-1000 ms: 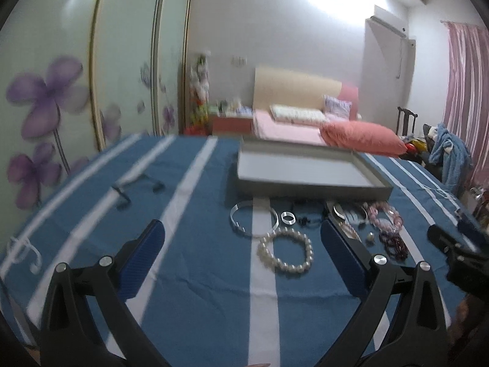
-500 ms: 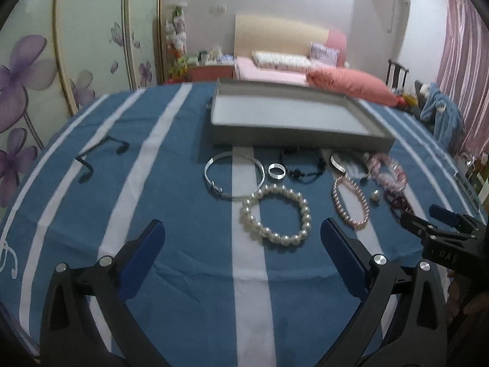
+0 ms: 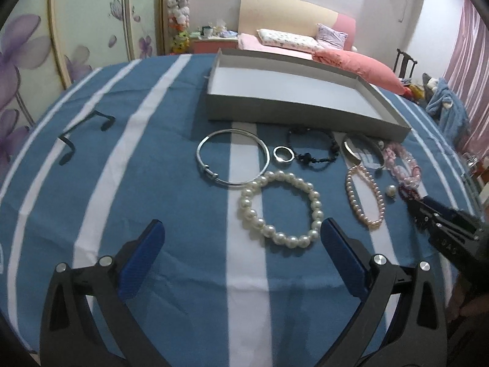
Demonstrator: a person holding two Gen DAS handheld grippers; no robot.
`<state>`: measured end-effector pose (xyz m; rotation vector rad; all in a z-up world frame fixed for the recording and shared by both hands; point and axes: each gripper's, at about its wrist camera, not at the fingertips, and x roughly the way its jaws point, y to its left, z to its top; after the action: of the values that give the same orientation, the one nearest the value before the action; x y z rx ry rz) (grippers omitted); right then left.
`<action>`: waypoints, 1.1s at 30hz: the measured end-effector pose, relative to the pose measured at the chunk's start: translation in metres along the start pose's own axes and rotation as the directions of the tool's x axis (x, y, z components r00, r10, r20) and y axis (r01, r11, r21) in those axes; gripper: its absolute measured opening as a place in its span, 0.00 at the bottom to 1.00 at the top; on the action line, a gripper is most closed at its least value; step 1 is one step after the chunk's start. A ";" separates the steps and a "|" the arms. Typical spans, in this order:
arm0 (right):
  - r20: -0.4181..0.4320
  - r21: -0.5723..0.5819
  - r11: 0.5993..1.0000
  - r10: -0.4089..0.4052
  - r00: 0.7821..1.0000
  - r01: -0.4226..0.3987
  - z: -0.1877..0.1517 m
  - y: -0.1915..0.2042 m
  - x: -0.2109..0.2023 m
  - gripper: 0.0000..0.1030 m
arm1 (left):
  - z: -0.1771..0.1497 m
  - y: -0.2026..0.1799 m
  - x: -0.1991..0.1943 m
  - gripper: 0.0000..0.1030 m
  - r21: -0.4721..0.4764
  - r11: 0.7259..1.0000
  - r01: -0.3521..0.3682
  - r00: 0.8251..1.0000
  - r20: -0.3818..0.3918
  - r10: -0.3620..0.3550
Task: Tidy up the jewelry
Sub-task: 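Grasp the dark red bead bracelet with the right tool while the left tool grasps the white pearl bracelet, then lift both held bracelets and carry them over the gray tray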
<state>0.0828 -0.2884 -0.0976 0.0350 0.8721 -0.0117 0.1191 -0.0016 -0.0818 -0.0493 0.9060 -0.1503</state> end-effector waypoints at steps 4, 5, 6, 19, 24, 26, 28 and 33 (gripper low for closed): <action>0.006 -0.010 1.000 0.002 1.000 -0.002 0.002 0.002 0.001 0.14 | 0.005 0.001 0.006 0.77 -0.015 1.000 0.013 1.000 -0.019 -0.014; 0.007 -0.011 1.000 0.002 1.000 -0.002 0.003 0.002 0.001 0.13 | 0.005 0.001 0.008 0.73 -0.017 1.000 0.015 0.999 -0.030 -0.015; 0.008 -0.011 1.000 0.001 1.000 -0.001 0.003 0.003 0.001 0.13 | 0.005 0.001 0.011 0.67 -0.018 1.000 0.018 0.999 -0.040 -0.018; 0.026 0.009 1.000 0.012 1.000 -0.012 0.001 -0.002 0.002 0.13 | 0.007 -0.008 0.016 0.12 0.009 1.000 0.027 0.999 -0.044 -0.026; 0.033 0.034 0.999 0.033 0.999 -0.034 0.000 -0.006 0.001 0.10 | 0.006 -0.007 0.017 0.10 0.016 0.999 0.032 0.999 -0.039 -0.031; 0.039 0.045 0.998 0.044 0.998 -0.045 0.000 -0.006 0.000 0.09 | 0.007 -0.007 0.016 0.10 0.015 0.999 0.035 0.999 -0.036 -0.034; 0.041 0.058 0.997 0.055 0.998 -0.057 0.000 -0.008 -0.001 0.09 | 0.006 -0.007 0.014 0.10 0.012 0.999 0.041 0.999 -0.025 -0.040; 0.053 0.076 0.994 0.076 0.996 -0.080 -0.002 -0.012 -0.006 0.09 | 0.008 -0.007 0.004 0.10 0.014 0.999 0.052 0.998 0.024 -0.052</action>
<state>0.0772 -0.3004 -0.0946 0.1417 0.8194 0.0263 0.1264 -0.0094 -0.0792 -0.0620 0.8798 -0.2037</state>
